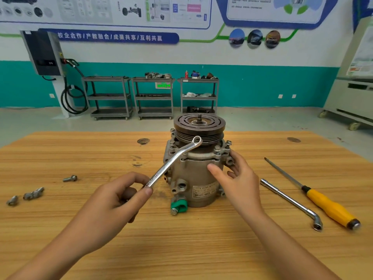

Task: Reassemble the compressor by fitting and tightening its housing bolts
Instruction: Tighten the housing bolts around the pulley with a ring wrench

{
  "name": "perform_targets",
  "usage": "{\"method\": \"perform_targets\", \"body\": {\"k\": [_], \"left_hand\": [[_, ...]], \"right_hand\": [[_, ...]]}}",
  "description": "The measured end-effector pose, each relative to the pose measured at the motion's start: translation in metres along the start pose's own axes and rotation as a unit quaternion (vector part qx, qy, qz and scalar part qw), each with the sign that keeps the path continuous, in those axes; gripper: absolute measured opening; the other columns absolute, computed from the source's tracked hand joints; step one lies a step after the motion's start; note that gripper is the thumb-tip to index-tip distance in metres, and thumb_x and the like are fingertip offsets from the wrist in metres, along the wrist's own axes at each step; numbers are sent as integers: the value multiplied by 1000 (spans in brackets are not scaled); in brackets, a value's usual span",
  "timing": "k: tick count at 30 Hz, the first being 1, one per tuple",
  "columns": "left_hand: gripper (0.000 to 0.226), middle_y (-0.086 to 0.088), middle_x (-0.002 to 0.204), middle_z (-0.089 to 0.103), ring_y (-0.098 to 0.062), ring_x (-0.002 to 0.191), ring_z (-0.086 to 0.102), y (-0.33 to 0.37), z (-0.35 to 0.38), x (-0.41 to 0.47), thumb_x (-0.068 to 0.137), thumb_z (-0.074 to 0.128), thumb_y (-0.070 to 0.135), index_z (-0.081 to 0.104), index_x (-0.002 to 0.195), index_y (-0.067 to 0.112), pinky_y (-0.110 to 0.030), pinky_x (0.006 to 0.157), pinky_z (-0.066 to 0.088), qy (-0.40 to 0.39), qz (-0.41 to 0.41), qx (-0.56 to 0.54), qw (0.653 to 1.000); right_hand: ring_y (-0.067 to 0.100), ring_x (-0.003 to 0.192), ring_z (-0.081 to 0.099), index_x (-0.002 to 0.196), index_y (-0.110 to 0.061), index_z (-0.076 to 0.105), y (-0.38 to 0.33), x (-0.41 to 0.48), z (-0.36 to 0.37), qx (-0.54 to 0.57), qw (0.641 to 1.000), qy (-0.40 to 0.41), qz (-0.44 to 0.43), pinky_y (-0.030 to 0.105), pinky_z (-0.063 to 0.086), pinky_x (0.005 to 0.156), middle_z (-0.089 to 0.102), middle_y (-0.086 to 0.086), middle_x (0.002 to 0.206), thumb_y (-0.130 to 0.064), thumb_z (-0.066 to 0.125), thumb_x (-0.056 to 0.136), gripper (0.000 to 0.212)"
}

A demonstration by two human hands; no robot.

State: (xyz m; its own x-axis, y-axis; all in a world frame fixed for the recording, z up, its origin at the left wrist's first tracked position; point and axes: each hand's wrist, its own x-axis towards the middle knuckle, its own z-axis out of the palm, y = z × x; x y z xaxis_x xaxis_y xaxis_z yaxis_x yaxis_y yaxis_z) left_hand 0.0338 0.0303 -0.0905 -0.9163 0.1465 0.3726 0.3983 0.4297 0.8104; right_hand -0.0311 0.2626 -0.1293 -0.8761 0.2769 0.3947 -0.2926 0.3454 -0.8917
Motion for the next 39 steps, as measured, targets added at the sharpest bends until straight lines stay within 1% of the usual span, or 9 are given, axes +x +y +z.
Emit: {"method": "perform_targets", "body": {"k": [6, 11, 15, 17, 20, 26, 29, 35, 39], "left_hand": [[21, 1, 47, 38, -5, 43, 30, -6, 3, -4, 71, 56, 43, 61, 66, 23, -19, 43, 23, 47, 26, 24, 998], [24, 1, 44, 38, -5, 41, 31, -18, 3, -4, 87, 58, 17, 60, 65, 8, -16, 41, 25, 65, -24, 8, 998], [19, 0, 45, 42, -3, 40, 35, -15, 5, -12, 88, 56, 11, 61, 71, 6, -13, 40, 29, 52, -29, -42, 997], [14, -1, 46, 44, -2, 40, 36, -8, 18, -19, 88, 55, 6, 61, 75, 7, -12, 39, 30, 37, -17, -81, 996], [12, 0, 47, 46, -3, 41, 38, 4, 48, -24, 89, 59, 15, 59, 77, 13, -12, 40, 31, -11, 8, -132, 991], [16, -3, 52, 58, -17, 42, 50, 20, 89, -21, 80, 54, 26, 63, 83, 12, -22, 44, 41, -51, -63, -236, 968], [14, -2, 54, 52, -18, 52, 49, 25, 98, -14, 78, 55, 28, 65, 87, 26, -32, 53, 40, -29, -27, -214, 976], [13, 10, 73, 71, -4, 53, 60, 32, 80, -2, 88, 62, 14, 63, 85, 27, -14, 49, 42, -46, 25, -201, 978], [27, 2, 50, 56, -10, 39, 48, 40, 57, 26, 67, 56, 47, 65, 83, 28, -18, 39, 37, -47, -3, -291, 955]], "right_hand": [[15, 142, 20, 150, -27, 14, -20, -41, 45, -87, 996, 22, -15, 20, 17, 108, 16, -7, 156, -50, 66, 78, 91], [14, 144, -11, 148, -29, -14, -29, -57, 53, -107, 992, -71, -3, 20, 9, 106, -27, -22, 146, -57, 60, 79, 105], [-4, 134, 29, 138, -38, 32, -40, -58, 23, -45, 997, -48, -29, 26, 28, 112, 32, -20, 146, -51, 53, 86, 58], [-13, 104, 49, 104, -45, 51, -50, -65, 15, 24, 997, -17, -66, 11, 44, 82, 54, -30, 108, -49, 47, 88, 17], [-5, 76, 61, 82, -37, 63, -60, -74, 20, 99, 989, -94, -61, 7, 44, 64, 66, -19, 85, -39, 48, 88, 16], [-2, 51, 57, 84, -42, 65, -58, -69, 7, 116, 983, -143, 22, 9, 39, 45, 68, -10, 74, -37, 50, 88, 16], [1, 60, 58, 85, -29, 66, -55, -68, -5, 47, 986, -159, 16, 26, 48, 59, 66, -4, 70, -39, 52, 83, 17], [14, 44, 58, 83, -14, 64, -75, -38, -50, 107, 982, -129, 81, 20, 45, 41, 62, 2, 53, -22, 47, 93, 21], [14, 27, 44, 73, -14, 70, -87, -38, -64, 139, 922, -321, 167, 14, 32, 30, 54, 12, 47, -34, 55, 76, 24]]}}
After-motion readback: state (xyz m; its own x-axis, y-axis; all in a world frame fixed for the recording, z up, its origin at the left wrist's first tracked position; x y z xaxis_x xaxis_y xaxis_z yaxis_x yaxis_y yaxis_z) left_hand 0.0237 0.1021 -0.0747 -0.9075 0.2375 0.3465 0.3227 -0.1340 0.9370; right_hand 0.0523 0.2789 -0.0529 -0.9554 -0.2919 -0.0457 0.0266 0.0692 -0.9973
